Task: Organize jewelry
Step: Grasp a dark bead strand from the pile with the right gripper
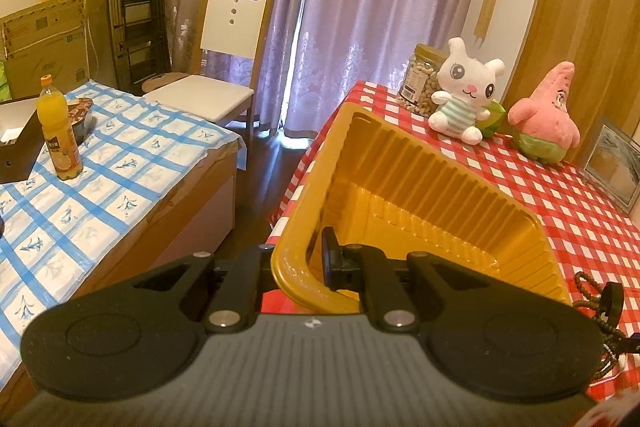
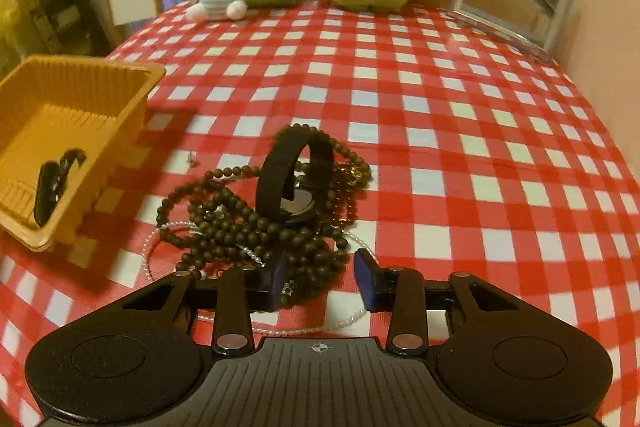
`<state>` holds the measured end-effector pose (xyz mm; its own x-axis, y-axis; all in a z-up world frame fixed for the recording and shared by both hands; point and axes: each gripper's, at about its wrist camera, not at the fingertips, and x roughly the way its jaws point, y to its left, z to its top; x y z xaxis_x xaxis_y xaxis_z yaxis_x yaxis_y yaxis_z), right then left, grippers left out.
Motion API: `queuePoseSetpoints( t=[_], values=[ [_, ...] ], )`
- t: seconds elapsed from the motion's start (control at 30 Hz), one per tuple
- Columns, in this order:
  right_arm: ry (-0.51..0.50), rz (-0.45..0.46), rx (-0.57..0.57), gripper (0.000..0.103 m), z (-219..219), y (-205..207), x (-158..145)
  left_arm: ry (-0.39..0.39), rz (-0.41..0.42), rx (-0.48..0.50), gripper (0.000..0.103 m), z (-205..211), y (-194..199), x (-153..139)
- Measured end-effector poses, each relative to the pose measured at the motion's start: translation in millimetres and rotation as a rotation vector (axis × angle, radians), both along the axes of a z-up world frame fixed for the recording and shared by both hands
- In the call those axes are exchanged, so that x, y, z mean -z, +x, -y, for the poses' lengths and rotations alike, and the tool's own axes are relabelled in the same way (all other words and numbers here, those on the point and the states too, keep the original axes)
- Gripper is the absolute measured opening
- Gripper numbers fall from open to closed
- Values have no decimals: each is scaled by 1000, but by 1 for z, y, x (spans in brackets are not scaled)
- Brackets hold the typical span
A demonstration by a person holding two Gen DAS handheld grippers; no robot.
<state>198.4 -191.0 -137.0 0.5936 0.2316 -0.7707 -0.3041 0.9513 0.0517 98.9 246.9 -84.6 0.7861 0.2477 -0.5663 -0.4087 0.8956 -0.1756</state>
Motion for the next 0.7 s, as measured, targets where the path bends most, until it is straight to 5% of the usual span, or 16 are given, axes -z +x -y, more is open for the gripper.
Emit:
queuePoseSetpoints(
  t=[0.1, 0.23, 0.43, 0.7],
  values=[
    [-4, 5, -34, 30, -1, 7, 6, 1, -2, -5, 10, 0, 0, 0],
    [11, -5, -66, 7, -3, 11, 7, 3, -3, -9, 10, 1, -1, 0],
    [126, 41, -22, 7, 12, 0, -18, 3, -1, -6, 10, 1, -1, 0],
    [258, 228, 33, 7, 29, -22, -100, 5, 1, 6, 10, 2, 0, -4]
  ],
)
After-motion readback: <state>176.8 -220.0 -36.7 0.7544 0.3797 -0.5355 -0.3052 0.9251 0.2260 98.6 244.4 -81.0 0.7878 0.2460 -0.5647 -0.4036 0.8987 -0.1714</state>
